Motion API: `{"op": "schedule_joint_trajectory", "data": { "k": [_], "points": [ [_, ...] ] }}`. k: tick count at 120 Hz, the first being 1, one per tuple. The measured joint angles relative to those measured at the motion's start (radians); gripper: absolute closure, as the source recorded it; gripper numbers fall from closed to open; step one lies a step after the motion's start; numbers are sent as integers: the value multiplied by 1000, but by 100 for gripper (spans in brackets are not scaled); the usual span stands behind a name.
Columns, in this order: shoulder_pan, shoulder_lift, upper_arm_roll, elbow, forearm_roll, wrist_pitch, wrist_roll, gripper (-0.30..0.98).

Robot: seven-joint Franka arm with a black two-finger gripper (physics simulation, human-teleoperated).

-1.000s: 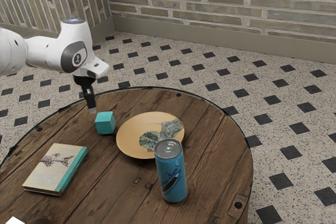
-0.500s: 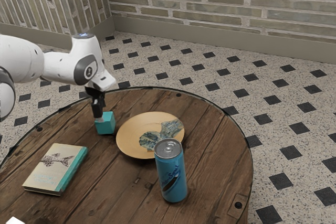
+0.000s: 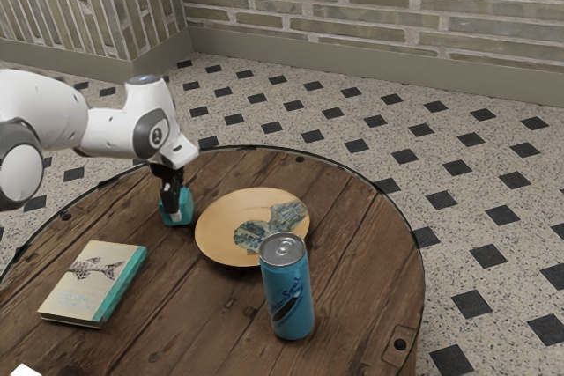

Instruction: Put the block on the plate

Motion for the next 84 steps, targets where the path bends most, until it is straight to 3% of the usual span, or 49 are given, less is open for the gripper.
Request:
{"op": "schedule_joint_trajectory", "data": {
  "k": [4, 15, 20, 32, 48, 67, 84],
  "points": [
    [0, 2, 0, 0, -1, 1, 3, 2],
    [0, 3, 1, 0, -1, 3, 9, 25],
    [0, 2, 1, 0, 0, 5, 11, 29],
    [1, -20, 2, -3, 4, 6, 17, 30],
    [-9, -159, 0, -64, 7, -2, 22, 31],
    [-105, -288, -1, -137, 8, -22, 24, 31],
    [-164, -289, -2, -144, 3, -43, 20, 31]
  ]
}}
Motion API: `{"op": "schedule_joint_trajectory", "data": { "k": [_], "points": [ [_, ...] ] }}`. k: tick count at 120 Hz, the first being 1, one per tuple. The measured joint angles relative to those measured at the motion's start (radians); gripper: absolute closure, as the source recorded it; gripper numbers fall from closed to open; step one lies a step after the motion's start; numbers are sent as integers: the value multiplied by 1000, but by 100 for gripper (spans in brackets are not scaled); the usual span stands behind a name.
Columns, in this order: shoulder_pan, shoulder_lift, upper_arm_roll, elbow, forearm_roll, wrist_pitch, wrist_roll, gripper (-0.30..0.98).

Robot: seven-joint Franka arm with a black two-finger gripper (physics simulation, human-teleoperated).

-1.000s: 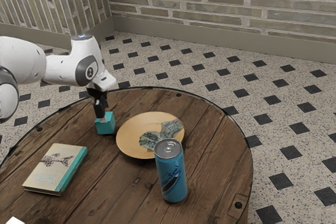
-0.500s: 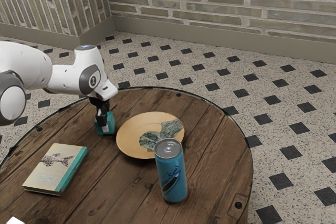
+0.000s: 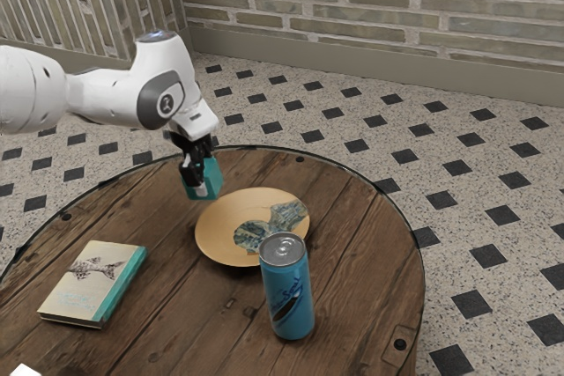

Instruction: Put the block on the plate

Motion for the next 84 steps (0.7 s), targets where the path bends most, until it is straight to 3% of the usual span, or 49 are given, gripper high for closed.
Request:
{"op": "schedule_joint_trajectory", "data": {
  "k": [44, 68, 84],
  "points": [
    [-83, 189, -3, 101, -22, -3, -24, 31],
    [-85, 191, -3, 103, -28, -5, -31, 13],
    [-85, 114, -3, 89, -29, -15, -40, 7]
  ]
}}
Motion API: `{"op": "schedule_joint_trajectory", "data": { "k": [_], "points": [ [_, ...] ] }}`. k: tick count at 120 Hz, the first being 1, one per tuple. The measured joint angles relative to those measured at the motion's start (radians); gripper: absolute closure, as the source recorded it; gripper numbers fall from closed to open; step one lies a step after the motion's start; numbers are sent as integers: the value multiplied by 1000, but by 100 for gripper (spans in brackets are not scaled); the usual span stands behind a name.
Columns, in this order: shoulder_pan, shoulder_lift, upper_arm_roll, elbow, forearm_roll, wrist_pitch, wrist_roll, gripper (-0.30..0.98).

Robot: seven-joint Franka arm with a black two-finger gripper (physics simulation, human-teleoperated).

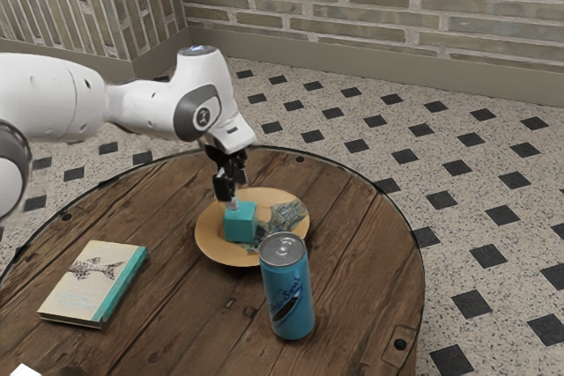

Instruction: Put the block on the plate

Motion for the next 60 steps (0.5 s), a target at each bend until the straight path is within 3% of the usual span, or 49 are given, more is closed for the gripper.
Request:
{"op": "schedule_joint_trajectory", "data": {
  "k": [28, 60],
  "points": [
    [4, -202, 7, 9, 7, -157, -221, 2],
    [7, -363, 6, 79, 63, -404, -504, 1]
  ]
}}
